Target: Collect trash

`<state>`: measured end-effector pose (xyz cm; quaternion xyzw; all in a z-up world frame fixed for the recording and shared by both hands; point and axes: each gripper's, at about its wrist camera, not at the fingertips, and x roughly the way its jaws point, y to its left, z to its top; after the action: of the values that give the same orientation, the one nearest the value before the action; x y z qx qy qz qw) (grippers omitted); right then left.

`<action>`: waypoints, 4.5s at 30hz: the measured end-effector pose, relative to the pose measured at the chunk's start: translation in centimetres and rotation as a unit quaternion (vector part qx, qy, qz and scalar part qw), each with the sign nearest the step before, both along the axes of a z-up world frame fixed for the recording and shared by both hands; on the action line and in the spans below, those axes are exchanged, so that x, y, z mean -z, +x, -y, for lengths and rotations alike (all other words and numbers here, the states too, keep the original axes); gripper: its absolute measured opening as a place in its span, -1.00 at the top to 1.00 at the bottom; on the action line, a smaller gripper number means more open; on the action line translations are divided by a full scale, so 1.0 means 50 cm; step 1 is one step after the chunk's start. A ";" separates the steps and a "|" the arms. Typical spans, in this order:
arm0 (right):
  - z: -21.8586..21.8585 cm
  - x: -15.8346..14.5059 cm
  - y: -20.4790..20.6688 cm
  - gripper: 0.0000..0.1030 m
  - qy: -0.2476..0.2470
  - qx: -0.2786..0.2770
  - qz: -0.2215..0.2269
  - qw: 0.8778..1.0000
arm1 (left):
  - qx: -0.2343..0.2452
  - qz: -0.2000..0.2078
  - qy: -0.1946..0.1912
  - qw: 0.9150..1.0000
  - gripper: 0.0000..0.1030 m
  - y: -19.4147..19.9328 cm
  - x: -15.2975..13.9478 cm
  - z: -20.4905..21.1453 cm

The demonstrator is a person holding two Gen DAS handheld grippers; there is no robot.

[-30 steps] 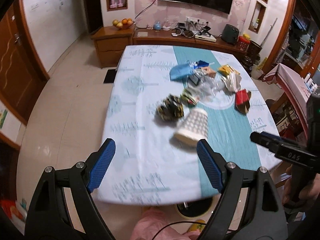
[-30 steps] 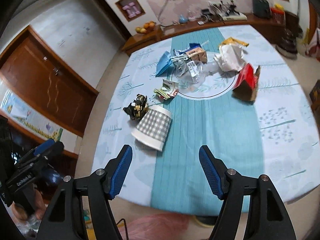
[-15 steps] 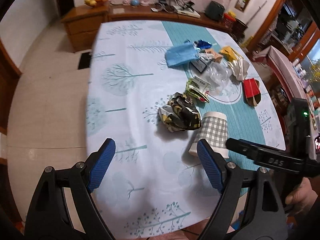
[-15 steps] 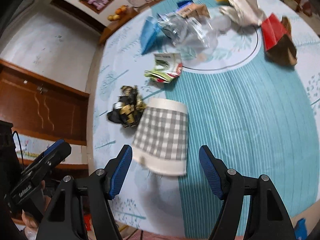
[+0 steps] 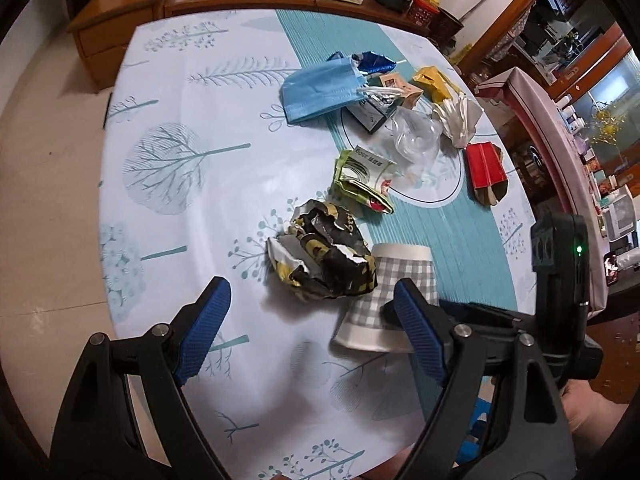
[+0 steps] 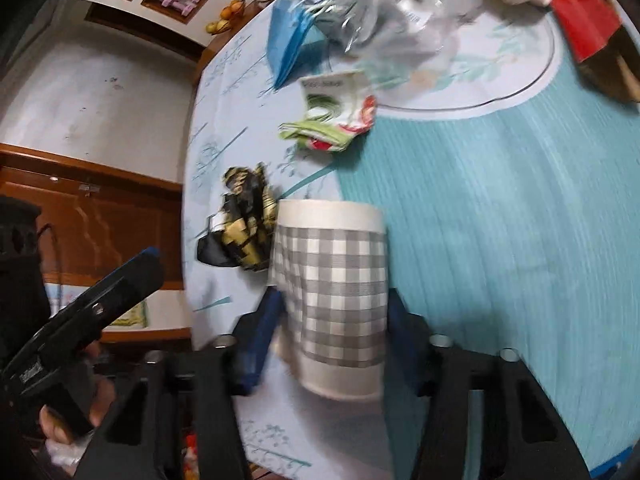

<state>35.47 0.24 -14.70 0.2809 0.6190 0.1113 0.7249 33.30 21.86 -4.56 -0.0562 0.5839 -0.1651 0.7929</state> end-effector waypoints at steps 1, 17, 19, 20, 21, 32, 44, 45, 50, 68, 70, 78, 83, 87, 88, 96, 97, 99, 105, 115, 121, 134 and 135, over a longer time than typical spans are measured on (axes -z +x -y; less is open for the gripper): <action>-0.002 -0.002 0.001 0.14 -0.002 0.001 0.004 1.000 | 0.000 -0.005 -0.002 1.000 -0.58 0.005 0.005 0.001; 0.084 -0.068 -0.048 0.32 -0.081 0.049 0.014 0.995 | -0.032 -0.083 -0.036 0.995 -0.58 0.081 0.068 0.039; 0.102 -0.076 -0.055 0.32 -0.090 0.058 0.012 0.994 | -0.033 -0.086 -0.025 0.995 -0.58 0.089 0.077 0.048; 0.108 -0.080 -0.057 0.32 -0.095 0.061 0.012 0.994 | -0.034 -0.087 -0.019 0.995 -0.58 0.091 0.081 0.052; 0.112 -0.083 -0.058 0.32 -0.097 0.063 0.012 0.993 | -0.036 -0.091 -0.011 0.995 -0.58 0.092 0.087 0.056; 0.151 -0.121 -0.087 0.32 -0.125 0.060 0.018 0.990 | -0.032 -0.084 0.025 0.996 -0.15 0.084 0.110 0.085; 0.185 -0.162 -0.146 0.32 -0.130 0.037 0.036 0.990 | -0.004 -0.016 0.045 0.999 -0.11 -0.025 0.003 0.127; 0.191 -0.167 -0.154 0.32 -0.129 0.034 0.039 0.990 | -0.002 -0.010 0.046 0.999 -0.11 -0.045 -0.009 0.137; 0.227 -0.197 -0.194 0.32 -0.122 0.016 0.061 0.991 | -0.004 0.013 0.046 0.999 -0.11 -0.131 -0.051 0.174; 0.457 -0.220 -0.483 0.32 -0.099 -0.109 0.092 0.985 | -0.115 0.034 0.044 0.992 -0.11 -0.528 -0.057 0.426; 0.473 -0.206 -0.517 0.32 -0.089 -0.114 0.081 0.986 | -0.122 0.024 0.051 0.991 -0.11 -0.570 -0.043 0.446; 0.493 -0.117 -0.637 0.32 -0.061 -0.115 0.034 0.991 | -0.101 0.010 0.096 0.990 -0.11 -0.685 0.001 0.480; 0.493 -0.020 -0.685 0.32 -0.064 -0.103 -0.012 0.993 | -0.081 -0.004 0.113 0.990 -0.11 -0.716 0.068 0.491; 0.500 0.073 -0.710 0.32 -0.071 -0.093 -0.046 0.992 | -0.065 -0.012 0.123 0.990 -0.11 -0.733 0.147 0.505; 0.502 0.102 -0.717 0.32 -0.074 -0.090 -0.058 0.992 | -0.064 -0.016 0.122 0.990 -0.11 -0.735 0.167 0.507; 0.502 0.312 -0.749 0.30 -0.100 -0.060 -0.123 0.985 | -0.057 -0.056 0.104 0.991 -0.12 -0.734 0.370 0.507; 0.497 0.336 -0.749 0.30 -0.105 -0.057 -0.127 0.985 | -0.058 -0.060 0.102 0.991 -0.12 -0.730 0.393 0.507; 0.478 0.379 -0.738 0.29 -0.114 -0.055 -0.132 0.983 | -0.062 -0.068 0.097 0.991 -0.12 -0.718 0.445 0.506; 0.420 0.491 -0.687 0.19 -0.132 -0.059 -0.143 0.979 | -0.063 -0.072 0.105 0.990 -0.16 -0.677 0.546 0.507; 0.412 0.567 -0.622 -0.31 -0.125 -0.014 -0.132 0.983 | -0.081 -0.081 0.126 0.985 -0.63 -0.631 0.616 0.465; 0.422 0.568 -0.618 -0.44 -0.098 -0.008 -0.132 0.986 | -0.107 -0.063 0.123 0.985 -0.66 -0.626 0.606 0.432; 0.409 0.437 -0.635 -0.48 -0.094 -0.032 -0.117 0.988 | -0.143 -0.052 0.110 0.982 -0.67 -0.658 0.473 0.390; 0.407 0.413 -0.637 -0.48 -0.093 -0.035 -0.114 0.988 | -0.147 -0.050 0.108 0.982 -0.67 -0.665 0.447 0.386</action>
<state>3.62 -20.13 -35.35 0.2013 0.7146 0.0452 0.6685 0.07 2.54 -26.91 -0.0634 0.6222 0.0207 0.7800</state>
